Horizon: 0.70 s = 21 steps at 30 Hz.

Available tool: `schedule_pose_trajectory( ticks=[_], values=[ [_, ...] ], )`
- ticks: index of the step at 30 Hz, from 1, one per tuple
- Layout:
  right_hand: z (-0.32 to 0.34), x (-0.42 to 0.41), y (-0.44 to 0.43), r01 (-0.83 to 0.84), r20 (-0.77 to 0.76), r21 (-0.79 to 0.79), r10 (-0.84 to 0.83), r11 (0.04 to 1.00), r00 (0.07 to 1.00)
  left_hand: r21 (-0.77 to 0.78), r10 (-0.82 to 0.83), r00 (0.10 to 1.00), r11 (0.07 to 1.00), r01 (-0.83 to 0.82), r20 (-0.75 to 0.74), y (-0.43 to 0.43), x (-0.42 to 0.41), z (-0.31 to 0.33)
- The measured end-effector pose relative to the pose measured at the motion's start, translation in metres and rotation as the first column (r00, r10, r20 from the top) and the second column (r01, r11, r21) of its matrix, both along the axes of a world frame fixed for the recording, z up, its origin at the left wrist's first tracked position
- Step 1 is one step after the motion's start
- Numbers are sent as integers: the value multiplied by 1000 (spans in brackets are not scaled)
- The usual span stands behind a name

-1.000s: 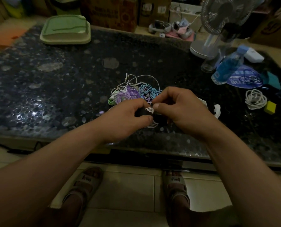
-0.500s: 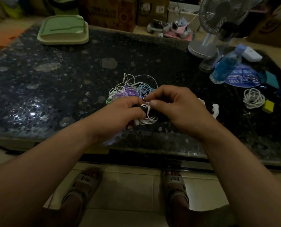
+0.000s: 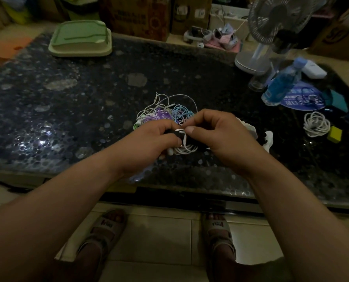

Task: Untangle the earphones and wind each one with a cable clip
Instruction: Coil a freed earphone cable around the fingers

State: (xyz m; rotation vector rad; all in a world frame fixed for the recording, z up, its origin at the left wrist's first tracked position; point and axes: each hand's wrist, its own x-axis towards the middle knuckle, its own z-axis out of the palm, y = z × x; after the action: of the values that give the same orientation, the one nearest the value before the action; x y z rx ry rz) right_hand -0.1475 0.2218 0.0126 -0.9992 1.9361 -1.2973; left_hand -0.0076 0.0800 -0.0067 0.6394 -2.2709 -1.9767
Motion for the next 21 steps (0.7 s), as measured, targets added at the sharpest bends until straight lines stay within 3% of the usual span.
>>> schedule_pose_trajectory(
  ticks=[8,12,17,21],
  values=[
    [-1,3,-6,15,-1,3,-15,1000,1000,5,1,1000,1000,-1,-15,-7,2,-4],
    [0,2,-9,113,-14,-15,-113,994,994,66,22,1000,998,-21,-10,-15,3,-11],
    [-7,13,-26,62,119,123,-77,990,990,236,118,992,966,-107,-33,-33,18,-14],
    [-9,31,-54,153,124,56,-159,987,979,260,254,966,937,-231,-55,-56,40,-14]
  ],
)
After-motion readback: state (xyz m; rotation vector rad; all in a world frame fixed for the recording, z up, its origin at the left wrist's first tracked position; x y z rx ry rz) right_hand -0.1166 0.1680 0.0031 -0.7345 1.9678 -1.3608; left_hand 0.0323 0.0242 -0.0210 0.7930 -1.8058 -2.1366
